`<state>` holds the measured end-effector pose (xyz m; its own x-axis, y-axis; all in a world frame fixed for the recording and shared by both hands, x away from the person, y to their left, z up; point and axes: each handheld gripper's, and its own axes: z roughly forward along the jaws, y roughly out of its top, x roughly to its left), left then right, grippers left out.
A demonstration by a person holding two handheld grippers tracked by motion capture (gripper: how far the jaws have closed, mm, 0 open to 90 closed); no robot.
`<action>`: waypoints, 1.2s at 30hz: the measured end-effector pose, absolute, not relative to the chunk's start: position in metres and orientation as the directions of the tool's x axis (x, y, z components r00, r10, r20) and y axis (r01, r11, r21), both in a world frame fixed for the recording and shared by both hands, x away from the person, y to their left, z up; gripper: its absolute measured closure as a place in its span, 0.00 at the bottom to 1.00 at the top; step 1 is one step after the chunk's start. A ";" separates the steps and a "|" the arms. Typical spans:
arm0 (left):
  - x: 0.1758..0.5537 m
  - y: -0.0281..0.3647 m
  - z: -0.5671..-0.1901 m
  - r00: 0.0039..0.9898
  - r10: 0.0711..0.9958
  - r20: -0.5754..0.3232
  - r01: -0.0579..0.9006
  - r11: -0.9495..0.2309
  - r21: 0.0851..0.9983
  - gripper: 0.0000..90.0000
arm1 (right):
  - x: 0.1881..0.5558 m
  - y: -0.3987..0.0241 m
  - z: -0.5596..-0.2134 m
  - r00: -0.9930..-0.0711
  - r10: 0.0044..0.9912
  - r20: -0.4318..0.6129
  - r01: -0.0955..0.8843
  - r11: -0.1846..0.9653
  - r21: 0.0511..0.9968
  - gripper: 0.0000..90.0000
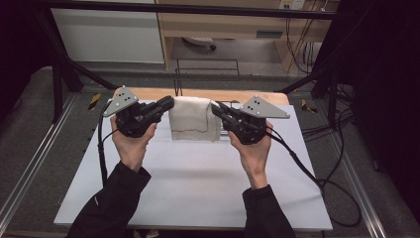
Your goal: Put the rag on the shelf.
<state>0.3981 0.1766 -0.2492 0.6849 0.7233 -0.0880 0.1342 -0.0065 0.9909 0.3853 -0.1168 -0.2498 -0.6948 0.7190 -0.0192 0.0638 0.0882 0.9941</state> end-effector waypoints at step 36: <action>0.436 0.150 -0.207 0.670 0.739 -0.073 0.059 0.045 0.997 0.94 | 0.421 -0.135 -0.212 -0.644 0.764 -0.022 -0.006 0.023 1.000 0.92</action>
<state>0.4357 0.1501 -0.2071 0.6701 0.7387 -0.0728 0.0586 0.0451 0.9973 0.4211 -0.1348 -0.2116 -0.6444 0.7644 -0.0218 -0.0062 0.0233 0.9997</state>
